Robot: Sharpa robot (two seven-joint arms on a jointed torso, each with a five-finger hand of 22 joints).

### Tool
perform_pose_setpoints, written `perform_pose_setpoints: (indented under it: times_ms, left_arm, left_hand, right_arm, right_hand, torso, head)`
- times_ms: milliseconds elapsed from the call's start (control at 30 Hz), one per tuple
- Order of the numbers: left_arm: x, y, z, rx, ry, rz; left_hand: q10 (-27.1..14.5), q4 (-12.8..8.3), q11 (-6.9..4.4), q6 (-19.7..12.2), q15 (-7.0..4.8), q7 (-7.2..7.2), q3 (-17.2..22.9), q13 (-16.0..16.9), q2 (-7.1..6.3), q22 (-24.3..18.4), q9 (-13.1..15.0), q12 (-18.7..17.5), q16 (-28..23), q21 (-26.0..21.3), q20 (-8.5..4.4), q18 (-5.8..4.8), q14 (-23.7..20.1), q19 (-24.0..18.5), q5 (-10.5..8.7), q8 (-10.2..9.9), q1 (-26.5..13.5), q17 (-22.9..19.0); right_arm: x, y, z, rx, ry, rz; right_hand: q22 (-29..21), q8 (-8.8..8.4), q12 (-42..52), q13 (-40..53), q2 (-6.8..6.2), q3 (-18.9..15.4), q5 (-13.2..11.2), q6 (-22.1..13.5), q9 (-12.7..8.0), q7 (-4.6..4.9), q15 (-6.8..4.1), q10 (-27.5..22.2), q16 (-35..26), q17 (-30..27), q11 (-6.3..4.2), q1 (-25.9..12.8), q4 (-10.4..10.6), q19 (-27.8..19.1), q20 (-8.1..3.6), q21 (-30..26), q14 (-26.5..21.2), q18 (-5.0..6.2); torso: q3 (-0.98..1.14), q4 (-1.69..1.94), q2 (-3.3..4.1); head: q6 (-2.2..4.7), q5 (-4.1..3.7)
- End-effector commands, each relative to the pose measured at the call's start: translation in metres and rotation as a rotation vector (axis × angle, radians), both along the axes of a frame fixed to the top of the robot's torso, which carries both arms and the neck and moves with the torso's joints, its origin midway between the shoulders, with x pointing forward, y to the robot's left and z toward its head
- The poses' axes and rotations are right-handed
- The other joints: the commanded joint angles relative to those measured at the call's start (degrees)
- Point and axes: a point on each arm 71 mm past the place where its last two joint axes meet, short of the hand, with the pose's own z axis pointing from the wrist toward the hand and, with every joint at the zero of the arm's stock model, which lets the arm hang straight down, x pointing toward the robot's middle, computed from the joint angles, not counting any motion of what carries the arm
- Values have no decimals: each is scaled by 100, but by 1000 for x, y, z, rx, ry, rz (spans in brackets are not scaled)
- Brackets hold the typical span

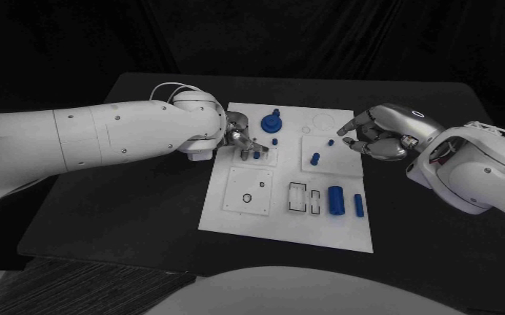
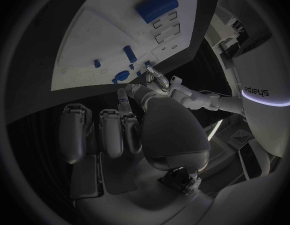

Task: Assemble the parts on the task board

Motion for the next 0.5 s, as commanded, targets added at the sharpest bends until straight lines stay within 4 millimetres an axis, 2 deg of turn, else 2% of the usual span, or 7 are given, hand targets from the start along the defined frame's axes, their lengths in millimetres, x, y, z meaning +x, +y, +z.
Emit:
perform_pose_setpoints:
  times_ms: [33,67,100,233,333,433,500]
  left_arm:
    - [7,3,22,-32,-100,-8]
    - [9,5,27,-46,-117,-10]
    - [11,6,33,-73,-138,-8]
    - [19,8,47,-194,-164,3]
    - [23,10,52,-246,-156,11]
    - [27,12,53,-245,-137,17]
    - [30,15,51,-204,-113,17]
  left_hand:
    - [599,-1,-57,-24,-46,-44,-151,1509,34,1206,161,20,37,88,-64,14,595,204,-25,118,-106,1510]
    - [599,-13,-84,-220,-49,-43,-332,1509,138,1223,540,20,37,142,-85,1,595,231,-19,350,-66,1510]
    - [599,-5,-73,-242,-58,-48,-361,1509,129,1226,578,20,37,153,-84,-1,595,235,-22,375,-67,1510]
    - [599,4,-66,-608,-58,-47,-586,1509,248,1263,1178,20,37,274,-81,-28,595,281,19,824,208,1510]
    - [599,-11,-69,-756,-55,-53,-695,1509,323,1290,1413,20,37,369,-82,-48,595,315,85,1042,359,1510]
    - [599,-15,-69,-774,-58,-55,-708,1509,331,1294,1441,20,37,384,-80,-51,595,320,101,1070,395,1510]
    - [599,-20,-70,-824,-58,-56,-730,1509,362,1295,1492,20,37,389,-81,-52,595,321,147,1119,488,1510]
  right_arm:
    - [0,-2,1,7,-11,-20]
    - [0,-2,1,8,-13,-20]
    - [0,-2,1,9,-15,-21]
    - [1,-2,2,11,-19,-22]
    - [2,-2,2,11,-20,-20]
    - [2,-1,1,9,-18,-19]
    - [3,-1,1,5,-14,-18]
  right_hand:
    - [1227,-15,-15,1508,37,23,33,16,8,32,49,599,-18,524,26,8,11,226,48,-15,403,74]
    - [1227,-15,-15,1508,37,23,33,16,8,32,49,599,-18,524,26,8,11,226,48,-15,403,74]
    - [1227,-15,-15,1508,37,23,33,16,8,32,49,599,-18,524,26,8,11,226,48,-15,403,74]
    - [1230,-15,-15,1508,36,22,35,20,9,31,49,599,-13,534,27,7,12,230,49,-6,405,72]
    - [1230,-15,-15,1508,36,22,35,20,9,31,49,599,-13,534,27,7,12,230,49,-6,405,72]
    - [1229,-13,-15,1508,38,22,40,26,10,31,50,599,-13,535,27,7,13,228,49,-10,405,73]
    - [1229,-9,-15,1508,41,23,44,38,13,29,51,599,-12,537,31,6,16,229,50,-9,406,73]
  torso:
    - [1,-1,-3]
    - [0,-2,-3]
    - [-1,-2,-4]
    - [1,-10,-15]
    - [9,-27,-21]
    - [13,-39,-9]
    - [13,-11,1]
  head:
    - [-1,-24]
    - [-1,-28]
    - [-1,-25]
    - [-1,-6]
    - [-1,-7]
    - [-1,-4]
    - [-1,-45]
